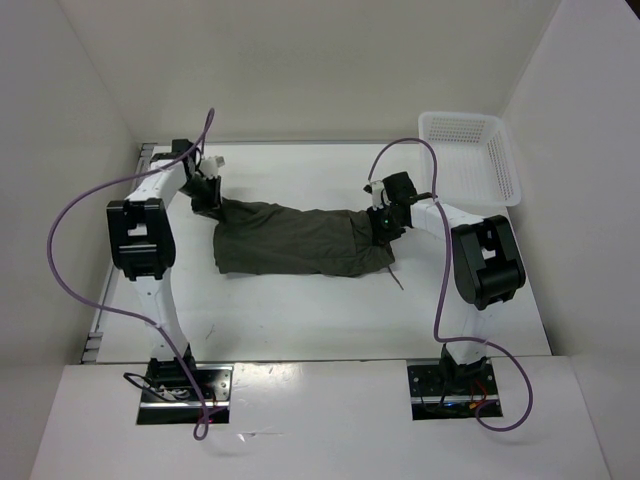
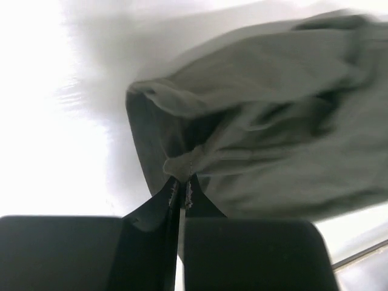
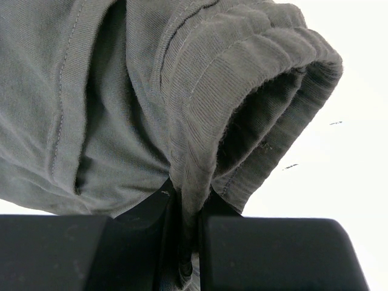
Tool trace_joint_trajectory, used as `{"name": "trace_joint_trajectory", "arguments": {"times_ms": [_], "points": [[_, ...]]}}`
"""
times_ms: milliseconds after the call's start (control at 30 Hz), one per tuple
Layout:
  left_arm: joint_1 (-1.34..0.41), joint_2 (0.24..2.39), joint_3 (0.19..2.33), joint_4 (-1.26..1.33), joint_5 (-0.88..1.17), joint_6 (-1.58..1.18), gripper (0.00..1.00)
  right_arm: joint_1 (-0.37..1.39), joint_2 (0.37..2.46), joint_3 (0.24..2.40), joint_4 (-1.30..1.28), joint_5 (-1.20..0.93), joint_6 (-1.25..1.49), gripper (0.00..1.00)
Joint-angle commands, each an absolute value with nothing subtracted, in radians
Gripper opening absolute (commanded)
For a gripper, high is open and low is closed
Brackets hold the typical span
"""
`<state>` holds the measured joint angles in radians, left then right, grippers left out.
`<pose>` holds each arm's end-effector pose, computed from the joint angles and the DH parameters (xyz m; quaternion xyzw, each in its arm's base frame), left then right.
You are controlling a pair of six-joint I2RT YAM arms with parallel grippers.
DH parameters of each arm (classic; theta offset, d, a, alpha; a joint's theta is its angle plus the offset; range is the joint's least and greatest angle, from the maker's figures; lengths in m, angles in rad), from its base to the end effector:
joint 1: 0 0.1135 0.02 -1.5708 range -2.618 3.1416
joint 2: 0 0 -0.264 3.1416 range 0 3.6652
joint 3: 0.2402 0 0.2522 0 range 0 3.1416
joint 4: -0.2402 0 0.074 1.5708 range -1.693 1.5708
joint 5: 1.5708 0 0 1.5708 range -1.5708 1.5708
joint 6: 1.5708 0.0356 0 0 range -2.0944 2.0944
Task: Fold and stack the shorts
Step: Fold the shorts
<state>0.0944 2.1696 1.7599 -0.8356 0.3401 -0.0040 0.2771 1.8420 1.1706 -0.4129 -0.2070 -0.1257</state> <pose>0.4509 0.0308 0.1871 -0.0204 0.9727 -0.1596 0.1671 0.3546 0.1085 0.1662 -0.2175 0.9409 0.1181 0.2313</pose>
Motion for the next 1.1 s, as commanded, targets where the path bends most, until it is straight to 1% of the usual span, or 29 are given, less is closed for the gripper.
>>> {"name": "trace_joint_trajectory", "arguments": {"times_ms": [0, 200, 333, 567, 700, 767, 800, 833, 867, 900, 933, 967, 1000, 1033, 1067], "points": [[0.1, 2.048, 1.818, -0.854, 0.402, 0.0, 0.0, 0.281, 1.816, 1.158, -0.465, -0.186, -0.17, 0.0], [0.1, 2.037, 1.901, -0.913, 0.423, 0.0, 0.0, 0.281, 1.816, 1.158, -0.465, -0.186, -0.179, 0.0], [0.12, 2.091, 1.995, -0.902, 0.445, 0.0, 0.0, 0.281, 1.807, 1.158, -0.465, -0.186, -0.189, 0.0], [0.12, 2.287, 2.098, -0.89, 0.215, 0.0, 0.0, 0.281, 1.798, 1.158, -0.465, -0.176, -0.189, 0.0], [0.12, 2.385, 2.121, -0.89, 0.155, 0.0, 0.0, 0.281, 1.789, 1.169, -0.454, -0.156, -0.178, 0.0], [0.12, 2.426, 2.15, -0.89, 0.143, 0.0, 0.04, 0.281, 1.789, 1.178, -0.454, -0.167, -0.167, 0.0], [0.12, 2.437, 2.151, -0.89, 0.143, 0.0, 0.07, 0.281, 1.789, 1.178, -0.454, -0.167, -0.167, 0.02], [0.12, 2.437, 2.151, -0.89, 0.155, 0.0, 0.14, 0.281, 1.789, 1.189, -0.454, -0.167, -0.155, 0.07], [0.12, 2.437, 2.151, -0.881, 0.172, 0.0, 0.24, 0.281, 1.789, 1.189, -0.454, -0.167, -0.155, 0.31], [0.12, 2.437, 2.151, -0.87, 0.208, 0.0, 0.46, 0.281, 1.78, 1.199, -0.454, -0.187, -0.155, 0.39], [0.12, 2.412, 2.135, -0.87, 0.227, 0.0, 0.53, 0.281, 1.779, 1.2, -0.454, -0.187, -0.155, 0.46], [0.12, 2.398, 2.135, -0.858, 0.242, 0.0, 0.6, 0.281, 1.77, 1.2, -0.454, -0.201, -0.155, 0.61], [0.12, 2.382, 2.12, -0.857, 0.267, 0.0, 0.65, 0.281, 1.77, 1.2, -0.454, -0.212, -0.14, 0.64], [0.12, 2.35, 2.109, -0.847, 0.267, 0.0, 0.77, 0.281, 1.77, 1.21, -0.454, -0.241, -0.123, 0.67], [0.12, 2.333, 2.109, -0.847, 0.281, 0.0, 0.83, 0.281, 1.77, 1.219, -0.454, -0.251, -0.108, 0.72]]}}
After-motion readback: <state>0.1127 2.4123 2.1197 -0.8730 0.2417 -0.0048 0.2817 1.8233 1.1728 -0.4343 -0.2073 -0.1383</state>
